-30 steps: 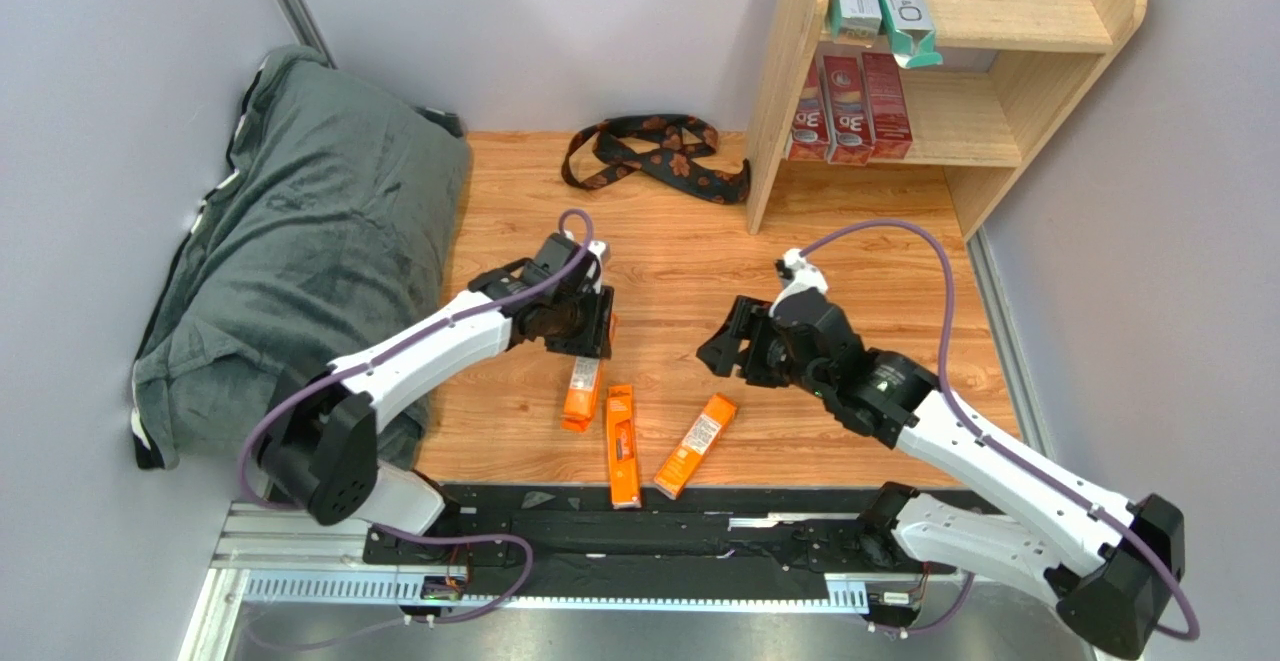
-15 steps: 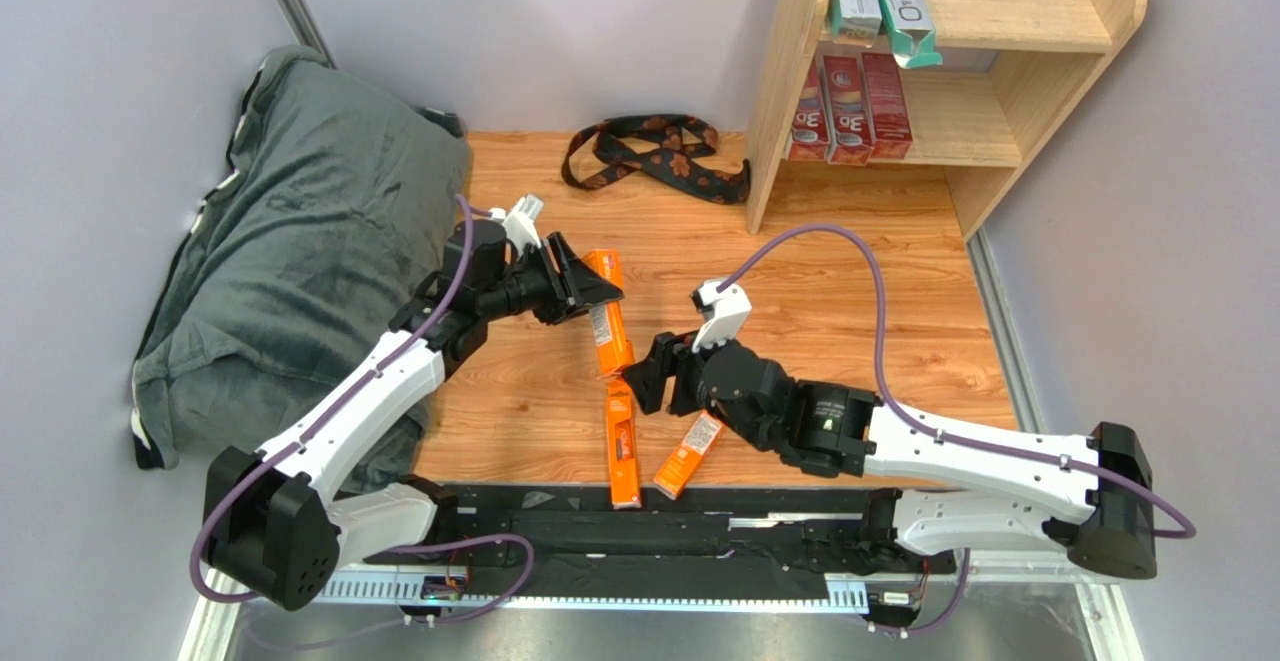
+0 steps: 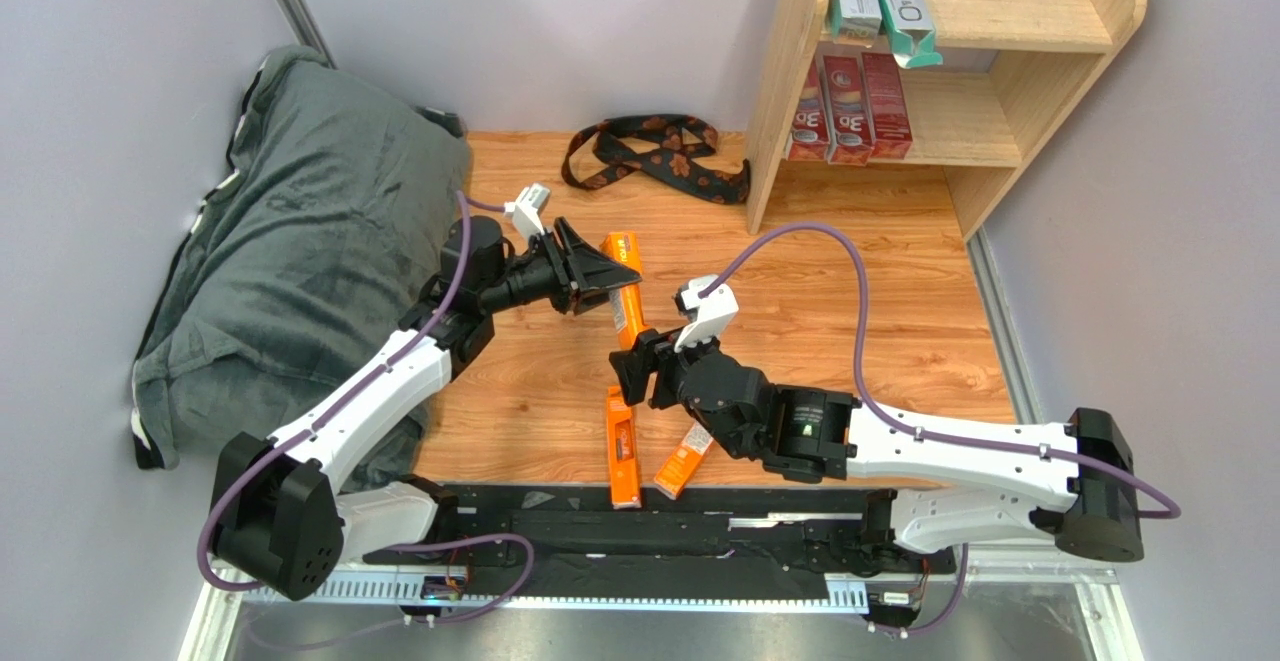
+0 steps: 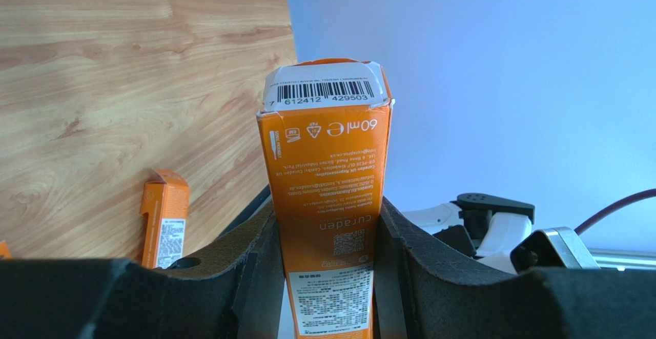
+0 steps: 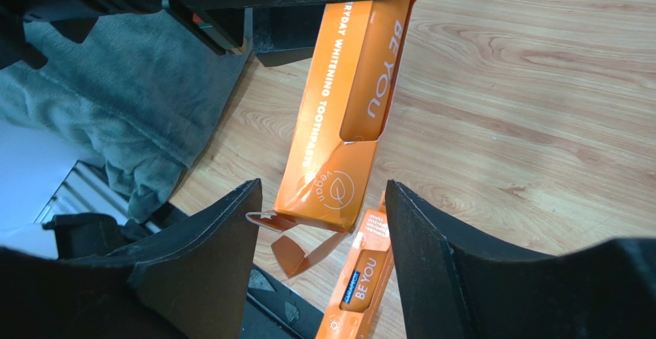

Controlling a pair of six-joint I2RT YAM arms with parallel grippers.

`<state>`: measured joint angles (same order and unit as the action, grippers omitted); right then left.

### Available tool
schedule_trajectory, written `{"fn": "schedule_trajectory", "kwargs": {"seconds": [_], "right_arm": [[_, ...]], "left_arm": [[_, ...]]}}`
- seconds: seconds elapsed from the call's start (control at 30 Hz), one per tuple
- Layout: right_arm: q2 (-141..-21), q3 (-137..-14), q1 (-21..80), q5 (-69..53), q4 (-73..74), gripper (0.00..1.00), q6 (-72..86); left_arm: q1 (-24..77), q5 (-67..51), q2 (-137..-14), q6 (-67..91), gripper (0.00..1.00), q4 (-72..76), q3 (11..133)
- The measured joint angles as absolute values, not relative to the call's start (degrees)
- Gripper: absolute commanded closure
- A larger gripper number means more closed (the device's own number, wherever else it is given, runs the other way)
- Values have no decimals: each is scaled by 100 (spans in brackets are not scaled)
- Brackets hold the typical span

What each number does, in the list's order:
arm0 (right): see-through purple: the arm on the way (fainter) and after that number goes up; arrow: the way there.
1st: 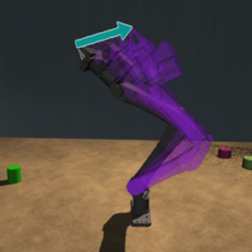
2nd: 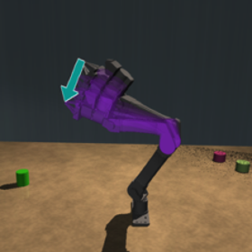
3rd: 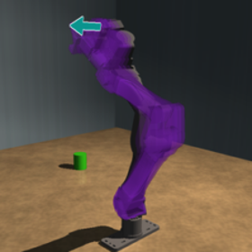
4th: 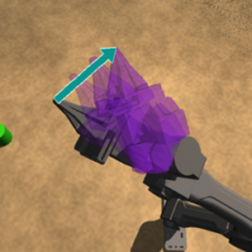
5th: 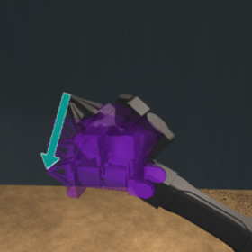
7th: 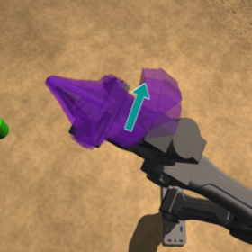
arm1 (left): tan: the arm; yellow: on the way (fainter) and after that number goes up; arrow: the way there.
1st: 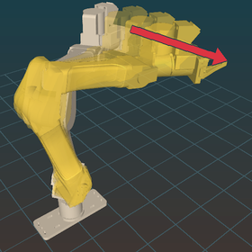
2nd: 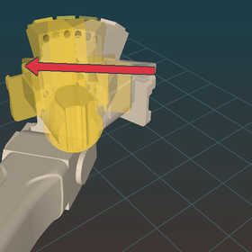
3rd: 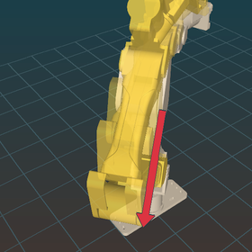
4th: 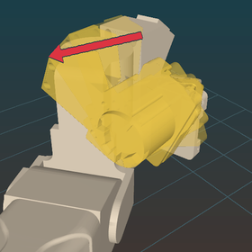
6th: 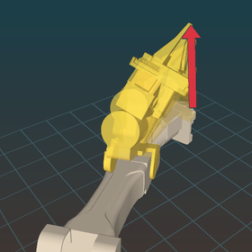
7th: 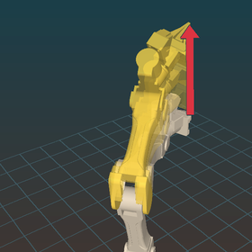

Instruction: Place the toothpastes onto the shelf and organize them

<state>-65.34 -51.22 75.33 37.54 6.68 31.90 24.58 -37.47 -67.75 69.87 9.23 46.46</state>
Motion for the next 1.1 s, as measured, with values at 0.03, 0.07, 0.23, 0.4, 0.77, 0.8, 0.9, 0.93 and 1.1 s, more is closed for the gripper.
{"fn": "schedule_trajectory", "kwargs": {"seconds": [0.03,0.07,0.23,0.4,0.77,0.8,0.9,0.93,1.1], "right_arm": [[-6569,-5144,7533,3833,659,38,3208],[-6600,-5168,7535,3903,657,39,3212],[-6755,-5358,7550,4276,650,46,3282],[-6816,-5398,7564,4456,648,66,3345],[-6810,-5406,7561,4744,969,72,3535],[-6805,-5406,7559,4768,1031,72,3548],[-6772,-5406,7555,4818,1105,72,3577],[-6748,-5406,7550,4831,1120,72,3581],[-6604,-5404,7513,4897,1280,72,3662]], "left_arm": [[2458,-3747,-6775,7006,52,950,4644],[2458,-3750,-6775,7028,52,965,4641],[2438,-3857,-6775,7135,52,1092,4641],[2436,-3876,-6775,7177,52,1144,4641],[2427,-3863,-6716,7098,16,1055,4622],[2427,-3848,-6670,7037,10,958,4624],[2427,-3756,-6506,6700,6,410,4764],[2427,-3693,-6460,6495,5,145,4901],[2427,-3111,-6335,5334,5,-1363,5992]]}}
